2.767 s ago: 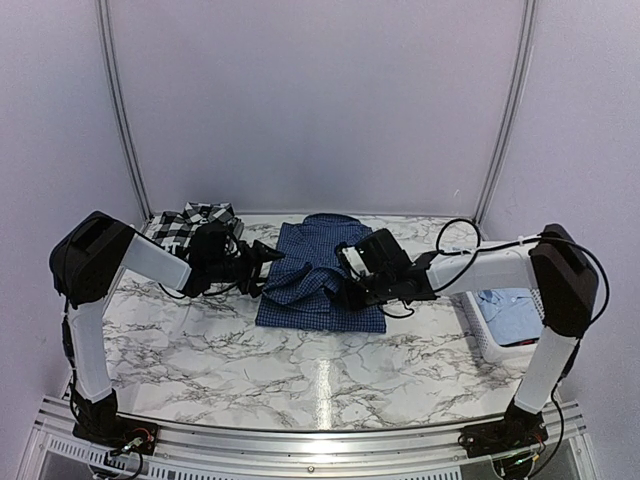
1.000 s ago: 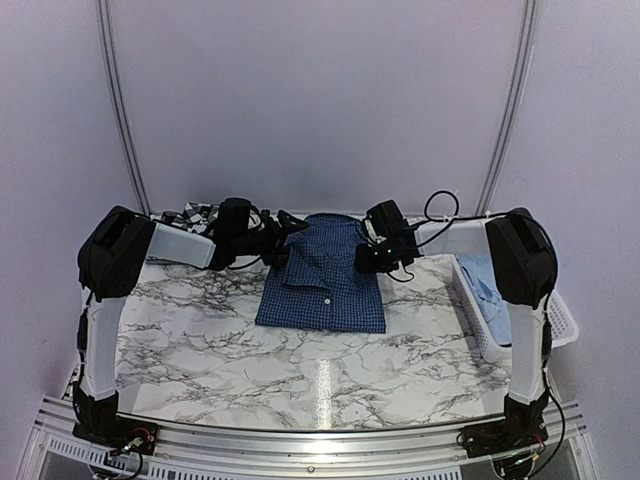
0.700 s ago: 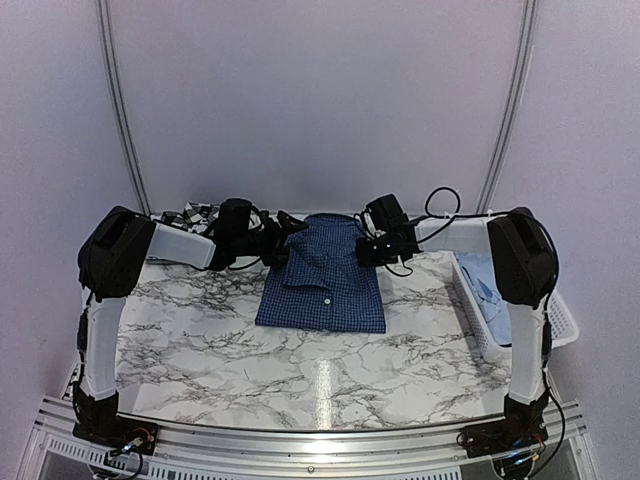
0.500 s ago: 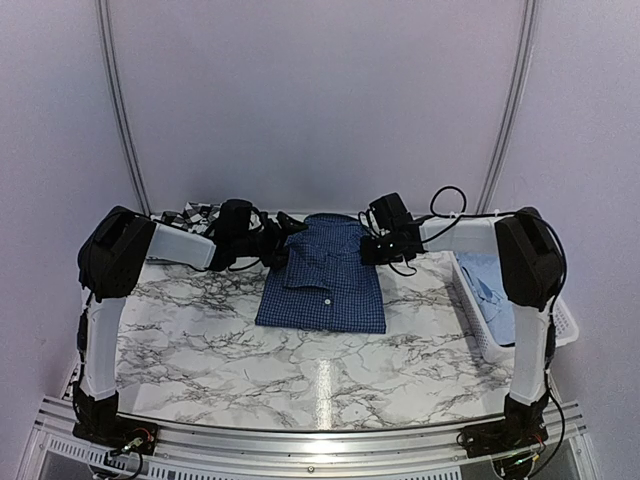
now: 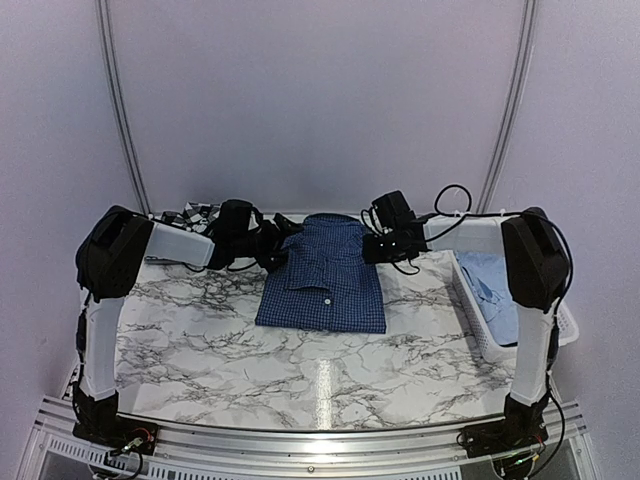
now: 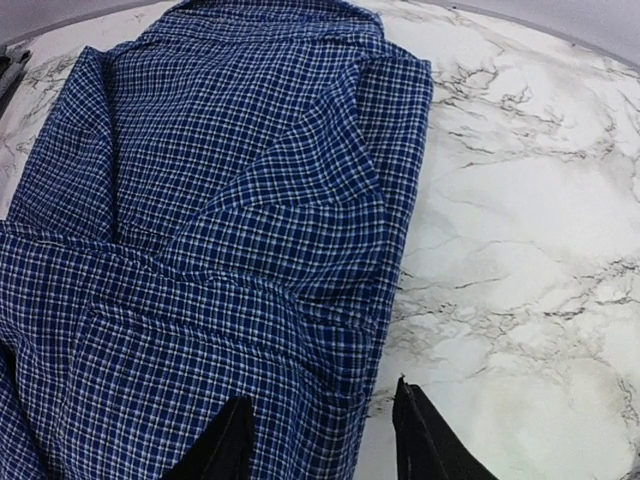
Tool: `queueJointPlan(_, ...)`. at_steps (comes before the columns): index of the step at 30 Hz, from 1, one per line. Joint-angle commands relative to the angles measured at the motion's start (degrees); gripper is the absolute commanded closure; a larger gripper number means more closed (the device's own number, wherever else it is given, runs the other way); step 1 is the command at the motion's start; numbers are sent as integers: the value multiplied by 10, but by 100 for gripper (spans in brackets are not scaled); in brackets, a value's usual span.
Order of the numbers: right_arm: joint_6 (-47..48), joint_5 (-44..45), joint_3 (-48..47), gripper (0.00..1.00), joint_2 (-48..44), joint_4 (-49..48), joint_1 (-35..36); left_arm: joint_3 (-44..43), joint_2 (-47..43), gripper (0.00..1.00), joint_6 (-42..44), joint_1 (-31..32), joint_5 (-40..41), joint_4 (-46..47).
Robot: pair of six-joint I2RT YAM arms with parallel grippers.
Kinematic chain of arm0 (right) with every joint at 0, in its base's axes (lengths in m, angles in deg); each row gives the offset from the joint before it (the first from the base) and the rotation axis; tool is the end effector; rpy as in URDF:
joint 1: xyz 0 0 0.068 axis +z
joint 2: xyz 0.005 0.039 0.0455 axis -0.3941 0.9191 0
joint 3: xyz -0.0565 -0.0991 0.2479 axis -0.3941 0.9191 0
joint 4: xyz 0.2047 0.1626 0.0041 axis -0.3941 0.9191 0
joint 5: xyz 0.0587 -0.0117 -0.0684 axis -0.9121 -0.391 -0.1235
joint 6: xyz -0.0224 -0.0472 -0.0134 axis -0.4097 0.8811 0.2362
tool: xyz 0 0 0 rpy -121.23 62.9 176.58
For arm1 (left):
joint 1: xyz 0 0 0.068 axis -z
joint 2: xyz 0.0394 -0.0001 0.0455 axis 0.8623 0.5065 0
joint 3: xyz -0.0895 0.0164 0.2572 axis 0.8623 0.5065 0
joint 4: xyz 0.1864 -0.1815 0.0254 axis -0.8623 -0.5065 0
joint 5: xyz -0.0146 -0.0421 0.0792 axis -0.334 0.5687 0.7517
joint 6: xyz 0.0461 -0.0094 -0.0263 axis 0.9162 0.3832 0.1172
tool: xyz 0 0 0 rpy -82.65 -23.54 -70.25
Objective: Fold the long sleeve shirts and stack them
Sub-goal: Adjust the 2/3-rectangle-folded shirt at the center of the board.
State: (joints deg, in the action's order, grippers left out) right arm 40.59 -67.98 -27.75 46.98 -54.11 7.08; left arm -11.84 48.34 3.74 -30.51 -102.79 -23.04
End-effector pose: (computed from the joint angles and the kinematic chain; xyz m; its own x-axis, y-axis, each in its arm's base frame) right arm 0.3926 0.2233 0.1888 -0.7408 -0.0694 -0.6681 -0.1913 0.9753 0.1108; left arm 0.4222 -0.2506 0.1666 -0.8187 -0.5291 -0.2230 0.0183 0.3642 -0.9311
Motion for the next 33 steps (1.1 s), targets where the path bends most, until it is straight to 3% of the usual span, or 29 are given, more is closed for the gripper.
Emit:
queueJointPlan(1, 5, 7, -23, 54, -54, 16, 11, -12, -28, 1, 37, -8, 22, -39)
queueJointPlan(12, 64, -104, 18, 62, -90, -25, 128, 43, -114, 2, 122, -29, 44, -85)
queueJointPlan(22, 59, -156, -7, 68, -27, -26, 201, 81, -137, 23, 183, -43, 47, -146)
queueJointPlan(28, 48, -155, -9, 51, 4, -42, 205, 86, -146, 24, 202, -43, 47, -167)
queueJointPlan(33, 27, -141, -47, 43, 47, -44, 197, 90, -148, 24, 201, -43, 41, -166)
